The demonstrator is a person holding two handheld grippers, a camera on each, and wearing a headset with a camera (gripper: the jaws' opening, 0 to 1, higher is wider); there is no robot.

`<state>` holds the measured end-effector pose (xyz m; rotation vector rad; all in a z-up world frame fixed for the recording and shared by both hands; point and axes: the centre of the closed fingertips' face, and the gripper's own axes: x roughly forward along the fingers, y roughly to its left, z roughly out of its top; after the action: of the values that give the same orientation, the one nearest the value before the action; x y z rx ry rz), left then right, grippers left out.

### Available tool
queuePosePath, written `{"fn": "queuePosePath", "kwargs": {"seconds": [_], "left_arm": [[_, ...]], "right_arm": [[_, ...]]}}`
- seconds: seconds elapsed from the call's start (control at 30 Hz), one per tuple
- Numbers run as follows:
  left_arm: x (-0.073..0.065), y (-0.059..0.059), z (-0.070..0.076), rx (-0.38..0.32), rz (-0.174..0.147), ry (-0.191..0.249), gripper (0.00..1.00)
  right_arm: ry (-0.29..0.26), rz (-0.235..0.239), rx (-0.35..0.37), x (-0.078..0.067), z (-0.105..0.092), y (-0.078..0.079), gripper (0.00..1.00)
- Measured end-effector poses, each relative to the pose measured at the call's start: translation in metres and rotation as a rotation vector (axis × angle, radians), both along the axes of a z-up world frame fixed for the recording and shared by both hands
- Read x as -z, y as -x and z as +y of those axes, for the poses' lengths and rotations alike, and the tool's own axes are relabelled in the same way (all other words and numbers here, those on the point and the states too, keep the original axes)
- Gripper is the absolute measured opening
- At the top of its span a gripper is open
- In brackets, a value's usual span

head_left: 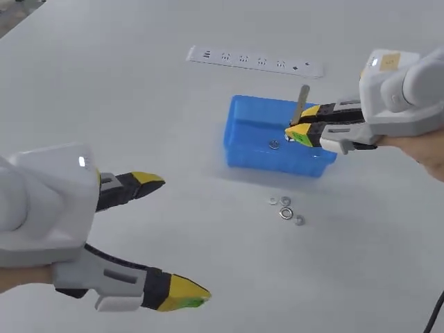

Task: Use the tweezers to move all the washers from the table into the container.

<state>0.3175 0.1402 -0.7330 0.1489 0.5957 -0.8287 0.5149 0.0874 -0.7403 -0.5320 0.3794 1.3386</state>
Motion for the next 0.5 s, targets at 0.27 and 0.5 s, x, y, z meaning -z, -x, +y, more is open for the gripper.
{"fn": "queuePosePath", "kwargs": {"seconds": [0.27,0.5], "left_arm": [[0.0037,0.0025,-0.0027,-0.003,0.019,0.004,0.99],[0.0046,0.0032,-0.0013,-0.01,0.026,0.006,0.99]], "right_arm": [[-0.018,0.024,0.009,0.0059,0.0038,-0.0018,0.09],[-0.019,0.032,0.011,0.0106,0.0045,-0.0013,0.1]]}}
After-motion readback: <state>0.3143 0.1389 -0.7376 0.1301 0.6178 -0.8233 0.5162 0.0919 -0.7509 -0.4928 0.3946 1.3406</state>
